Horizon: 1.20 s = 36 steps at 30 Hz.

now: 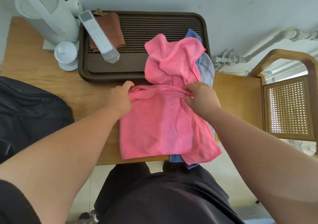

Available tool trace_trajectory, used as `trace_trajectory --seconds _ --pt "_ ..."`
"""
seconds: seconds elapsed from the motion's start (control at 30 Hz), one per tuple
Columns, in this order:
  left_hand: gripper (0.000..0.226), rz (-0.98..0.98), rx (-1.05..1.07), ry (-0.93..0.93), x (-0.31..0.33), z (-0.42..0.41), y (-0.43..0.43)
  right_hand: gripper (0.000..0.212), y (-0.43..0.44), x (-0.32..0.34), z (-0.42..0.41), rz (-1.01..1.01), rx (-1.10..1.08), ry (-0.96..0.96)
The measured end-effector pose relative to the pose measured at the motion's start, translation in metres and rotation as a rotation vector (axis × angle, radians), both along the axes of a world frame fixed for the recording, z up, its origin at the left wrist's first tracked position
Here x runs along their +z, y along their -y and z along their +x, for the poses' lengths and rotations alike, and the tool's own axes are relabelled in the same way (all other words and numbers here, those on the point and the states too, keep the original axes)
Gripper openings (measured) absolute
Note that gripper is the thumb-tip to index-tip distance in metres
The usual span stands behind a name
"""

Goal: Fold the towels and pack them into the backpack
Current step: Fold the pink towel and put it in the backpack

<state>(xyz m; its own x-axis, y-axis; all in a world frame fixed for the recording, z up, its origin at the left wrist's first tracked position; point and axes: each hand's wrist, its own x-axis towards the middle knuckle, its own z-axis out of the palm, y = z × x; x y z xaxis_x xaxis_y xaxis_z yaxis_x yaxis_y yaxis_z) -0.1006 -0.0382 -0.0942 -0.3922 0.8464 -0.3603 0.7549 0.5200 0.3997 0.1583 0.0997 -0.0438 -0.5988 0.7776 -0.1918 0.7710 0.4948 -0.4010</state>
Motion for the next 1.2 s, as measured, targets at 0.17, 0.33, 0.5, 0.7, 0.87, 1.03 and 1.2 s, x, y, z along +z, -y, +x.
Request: trace_trajectory --seconds 0.17,0.33,0.5,0.7,0.87,1.03,1.2 --pt "0.014 -0.046 -0.079 -0.05 0.018 0.006 0.006 0.03 0.008 0.012 0.019 -0.043 -0.001 -0.159" --pt "0.01 -0.069 -0.114 -0.144 0.051 0.022 0.028 0.028 0.002 0.034 0.039 -0.044 0.089 -0.319" --pt "0.03 -0.147 -0.071 -0.247 0.085 0.037 0.045 0.028 -0.006 0.06 0.053 -0.023 0.139 -0.385" --pt "0.024 0.158 0.097 -0.149 0.138 0.05 0.064 0.021 0.005 0.094 0.073 -0.044 -0.02 -0.417" --pt "0.02 0.399 0.154 0.108 0.181 0.041 0.082 0.023 0.033 0.123 0.08 -0.202 -0.085 -0.584" --pt "0.023 0.172 -0.268 -0.002 0.221 0.011 0.099 0.012 0.067 0.153 0.08 -0.254 -0.149 -0.716" --pt "0.035 -0.015 -0.518 0.004 0.257 0.004 0.108 0.004 0.094 0.176 0.075 -0.345 -0.253 -0.865"
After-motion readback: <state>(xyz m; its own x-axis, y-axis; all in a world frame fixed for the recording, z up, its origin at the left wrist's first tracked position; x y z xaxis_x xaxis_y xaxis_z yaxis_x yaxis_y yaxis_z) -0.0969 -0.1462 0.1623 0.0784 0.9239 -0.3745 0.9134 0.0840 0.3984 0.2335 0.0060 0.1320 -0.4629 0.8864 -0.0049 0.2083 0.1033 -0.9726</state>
